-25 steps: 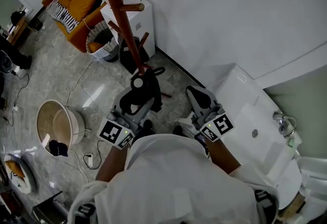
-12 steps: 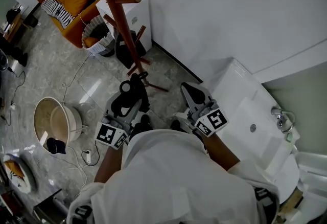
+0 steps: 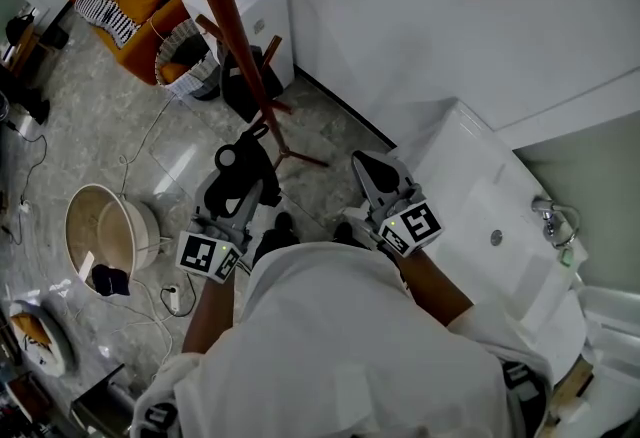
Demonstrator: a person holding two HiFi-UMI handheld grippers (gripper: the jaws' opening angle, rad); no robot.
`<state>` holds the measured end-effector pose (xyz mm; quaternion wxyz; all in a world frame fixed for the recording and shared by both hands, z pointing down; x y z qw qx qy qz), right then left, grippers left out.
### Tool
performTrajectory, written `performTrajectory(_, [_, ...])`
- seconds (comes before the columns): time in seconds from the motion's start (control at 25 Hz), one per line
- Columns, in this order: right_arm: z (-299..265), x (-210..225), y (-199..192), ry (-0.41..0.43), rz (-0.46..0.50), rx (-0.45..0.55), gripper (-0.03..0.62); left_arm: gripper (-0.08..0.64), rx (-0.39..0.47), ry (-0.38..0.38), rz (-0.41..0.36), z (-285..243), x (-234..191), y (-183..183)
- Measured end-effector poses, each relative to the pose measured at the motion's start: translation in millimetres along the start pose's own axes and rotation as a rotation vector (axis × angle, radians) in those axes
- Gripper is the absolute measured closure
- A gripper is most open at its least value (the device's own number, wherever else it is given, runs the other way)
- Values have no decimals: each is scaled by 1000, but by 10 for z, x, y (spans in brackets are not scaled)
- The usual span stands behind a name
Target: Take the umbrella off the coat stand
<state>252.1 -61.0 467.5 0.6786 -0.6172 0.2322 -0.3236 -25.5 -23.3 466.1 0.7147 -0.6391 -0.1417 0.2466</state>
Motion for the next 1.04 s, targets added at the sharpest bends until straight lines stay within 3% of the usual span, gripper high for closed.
performTrajectory(1.04, [-38, 113, 66, -42, -4, 35, 578, 325, 30, 15, 39, -116, -40, 220])
Point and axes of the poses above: the fingertips, and each gripper's own axes: z backward along the fingers, x to its right, y out of its top, the point moved 7 cm from there along z, backward along the fingers, and after that the axes turned 11 degrees about x, right-handed, at the moved point
